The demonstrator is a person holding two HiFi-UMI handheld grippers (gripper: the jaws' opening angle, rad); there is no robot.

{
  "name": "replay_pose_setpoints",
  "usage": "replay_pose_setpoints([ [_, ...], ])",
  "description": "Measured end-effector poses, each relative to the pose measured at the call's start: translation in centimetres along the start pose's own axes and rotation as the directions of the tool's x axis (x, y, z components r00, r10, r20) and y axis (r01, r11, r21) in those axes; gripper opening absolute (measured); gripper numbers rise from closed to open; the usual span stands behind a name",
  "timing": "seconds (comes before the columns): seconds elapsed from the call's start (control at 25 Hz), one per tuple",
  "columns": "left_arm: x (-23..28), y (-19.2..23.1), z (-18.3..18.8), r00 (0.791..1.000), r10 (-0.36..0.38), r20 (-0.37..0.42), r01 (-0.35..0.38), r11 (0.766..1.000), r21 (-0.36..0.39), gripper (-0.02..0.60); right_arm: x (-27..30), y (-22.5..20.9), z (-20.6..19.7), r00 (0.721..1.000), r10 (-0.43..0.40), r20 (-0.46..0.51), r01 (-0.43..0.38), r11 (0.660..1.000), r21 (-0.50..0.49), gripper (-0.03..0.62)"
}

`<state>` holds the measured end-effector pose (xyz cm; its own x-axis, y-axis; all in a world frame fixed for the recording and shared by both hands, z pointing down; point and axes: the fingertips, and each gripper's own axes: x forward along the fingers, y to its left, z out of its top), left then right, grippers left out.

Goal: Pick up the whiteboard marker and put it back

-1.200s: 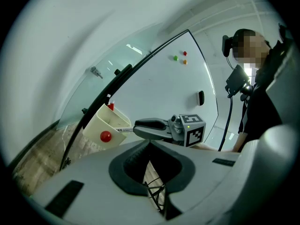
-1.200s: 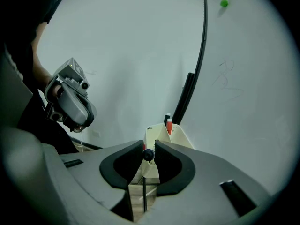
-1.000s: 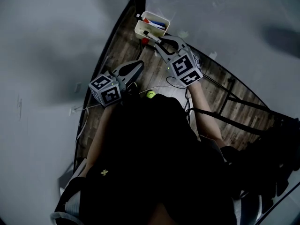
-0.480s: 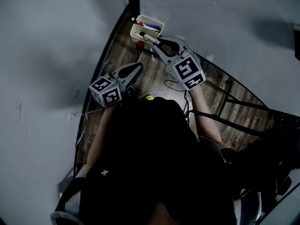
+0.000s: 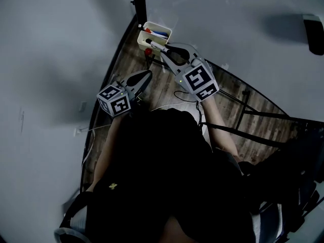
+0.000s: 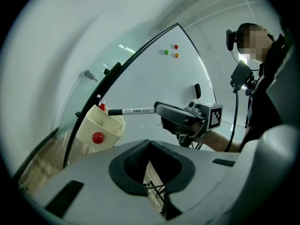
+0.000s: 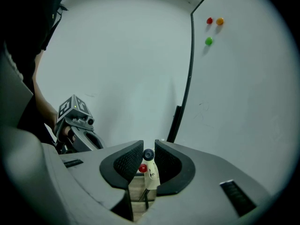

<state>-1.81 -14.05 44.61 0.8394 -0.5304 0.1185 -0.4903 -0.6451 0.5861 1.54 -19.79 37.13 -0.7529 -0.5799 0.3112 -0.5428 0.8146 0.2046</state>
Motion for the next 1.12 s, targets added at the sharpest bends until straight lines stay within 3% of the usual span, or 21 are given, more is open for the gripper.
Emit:
replay_pose_setpoints([
  [0.4,-0.2,-0.6,-0.9,1.000,0.016,-0.008,-0.015,0.999,0.046,0.006,-0.9,0.2,0.0,1.000,-0.011,0.012,0.010,1.000,0.003,0.074],
  [1.12,0.0,-0.3,-0.5,0.999,0.030,0.016,-0.030,0.999,0.032,0.006,-1.2,0.0,0.5,0.999,-0.022,0.024,0.022,1.000,0.003,0.074],
])
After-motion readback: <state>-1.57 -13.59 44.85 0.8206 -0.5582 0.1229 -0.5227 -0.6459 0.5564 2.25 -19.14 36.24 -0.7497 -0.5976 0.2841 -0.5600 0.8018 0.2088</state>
